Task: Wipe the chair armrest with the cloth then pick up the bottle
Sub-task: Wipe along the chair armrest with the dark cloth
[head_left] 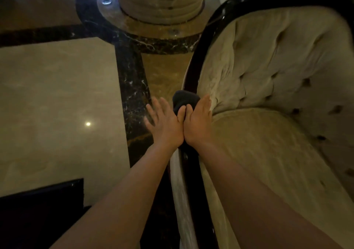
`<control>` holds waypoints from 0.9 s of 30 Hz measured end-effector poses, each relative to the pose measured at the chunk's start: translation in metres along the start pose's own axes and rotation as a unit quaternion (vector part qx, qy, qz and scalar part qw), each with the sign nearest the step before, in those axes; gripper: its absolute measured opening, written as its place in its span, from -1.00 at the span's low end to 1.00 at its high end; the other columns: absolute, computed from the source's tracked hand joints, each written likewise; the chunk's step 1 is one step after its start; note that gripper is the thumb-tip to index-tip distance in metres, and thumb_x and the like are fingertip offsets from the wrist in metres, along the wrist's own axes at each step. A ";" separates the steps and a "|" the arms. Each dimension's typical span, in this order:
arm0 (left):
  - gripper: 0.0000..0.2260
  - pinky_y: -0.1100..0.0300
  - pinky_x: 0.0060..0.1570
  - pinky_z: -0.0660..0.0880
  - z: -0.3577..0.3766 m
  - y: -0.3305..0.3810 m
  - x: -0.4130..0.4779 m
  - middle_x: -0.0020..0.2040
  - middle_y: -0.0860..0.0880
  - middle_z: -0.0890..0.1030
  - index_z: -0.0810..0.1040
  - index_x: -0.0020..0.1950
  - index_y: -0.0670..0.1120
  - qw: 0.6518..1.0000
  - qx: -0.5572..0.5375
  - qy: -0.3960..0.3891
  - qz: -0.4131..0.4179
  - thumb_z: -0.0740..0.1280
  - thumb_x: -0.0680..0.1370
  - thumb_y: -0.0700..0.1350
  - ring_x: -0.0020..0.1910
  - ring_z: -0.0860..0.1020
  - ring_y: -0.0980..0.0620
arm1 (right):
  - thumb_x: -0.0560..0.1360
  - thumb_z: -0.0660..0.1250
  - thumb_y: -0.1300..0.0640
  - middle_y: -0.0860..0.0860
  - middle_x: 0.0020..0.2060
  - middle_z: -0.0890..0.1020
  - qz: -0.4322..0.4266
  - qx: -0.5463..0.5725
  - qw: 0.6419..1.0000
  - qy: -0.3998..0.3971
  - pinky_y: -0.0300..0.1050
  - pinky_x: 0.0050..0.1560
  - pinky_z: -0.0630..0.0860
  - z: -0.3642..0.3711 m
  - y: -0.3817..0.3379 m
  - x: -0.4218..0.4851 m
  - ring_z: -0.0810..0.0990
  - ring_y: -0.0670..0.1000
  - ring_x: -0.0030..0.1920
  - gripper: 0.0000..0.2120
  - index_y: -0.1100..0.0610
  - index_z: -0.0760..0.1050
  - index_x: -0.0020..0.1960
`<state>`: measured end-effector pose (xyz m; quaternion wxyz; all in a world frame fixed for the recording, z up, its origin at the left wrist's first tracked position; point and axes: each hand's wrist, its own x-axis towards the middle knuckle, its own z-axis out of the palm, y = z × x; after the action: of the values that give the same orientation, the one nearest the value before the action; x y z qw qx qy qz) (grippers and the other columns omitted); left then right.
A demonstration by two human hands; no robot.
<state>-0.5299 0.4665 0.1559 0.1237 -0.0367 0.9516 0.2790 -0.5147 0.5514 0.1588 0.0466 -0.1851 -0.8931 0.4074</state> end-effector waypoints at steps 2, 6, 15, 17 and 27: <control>-0.22 -0.19 0.45 -0.27 -0.008 0.015 0.039 0.60 -0.10 -0.27 -0.23 0.58 -0.07 0.999 0.017 0.016 0.049 -0.30 0.49 0.38 0.55 -0.31 -0.13 | 0.65 0.01 -0.08 0.20 0.60 0.03 -0.008 0.030 0.998 0.050 0.08 0.56 0.05 0.001 -0.013 0.034 0.05 0.14 0.58 -0.33 0.21 -0.19 0.59; -0.19 -0.13 0.43 -0.32 -0.036 0.057 0.120 0.60 -0.08 -0.26 -0.20 0.58 -0.07 0.984 0.039 0.048 0.168 -0.40 0.45 0.39 0.55 -0.31 -0.10 | 0.61 -0.04 -0.14 0.16 0.61 0.04 -0.022 0.091 0.987 0.132 0.07 0.56 0.11 -0.010 -0.043 0.114 0.08 0.08 0.58 -0.31 0.14 -0.21 0.59; -0.24 -0.19 0.46 -0.22 -0.078 0.198 0.261 0.61 -0.07 -0.24 -0.19 0.58 -0.04 0.961 0.059 0.007 0.271 -0.24 0.51 0.38 0.56 -0.26 -0.13 | 0.67 0.00 0.04 0.19 0.60 -0.19 0.022 0.087 0.957 0.276 0.04 0.58 -0.12 -0.079 -0.089 0.269 -0.17 0.07 0.59 -0.34 0.27 -0.29 0.57; -0.25 -0.22 0.46 -0.19 -0.080 0.231 0.285 0.61 -0.09 -0.23 -0.19 0.58 -0.05 0.954 0.091 -0.015 0.286 -0.19 0.53 0.37 0.56 -0.24 -0.16 | 0.68 0.03 0.07 0.22 0.59 -0.24 0.058 0.095 0.946 0.305 0.03 0.58 -0.11 -0.097 -0.093 0.295 -0.20 0.11 0.59 -0.34 0.31 -0.29 0.56; -0.26 -0.23 0.45 -0.22 -0.049 0.365 0.335 0.61 -0.08 -0.24 -0.20 0.58 -0.04 0.895 0.179 -0.146 0.382 -0.17 0.53 0.37 0.56 -0.25 -0.17 | 0.68 0.03 0.08 0.17 0.60 -0.23 0.185 0.129 0.883 0.411 -0.07 0.55 -0.03 -0.181 -0.065 0.371 -0.11 0.09 0.59 -0.35 0.29 -0.27 0.57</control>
<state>-0.9149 0.7468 0.3004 0.1493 0.3932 0.8976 0.1323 -0.8349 0.7777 0.3018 0.3566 -0.4902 -0.6830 0.4075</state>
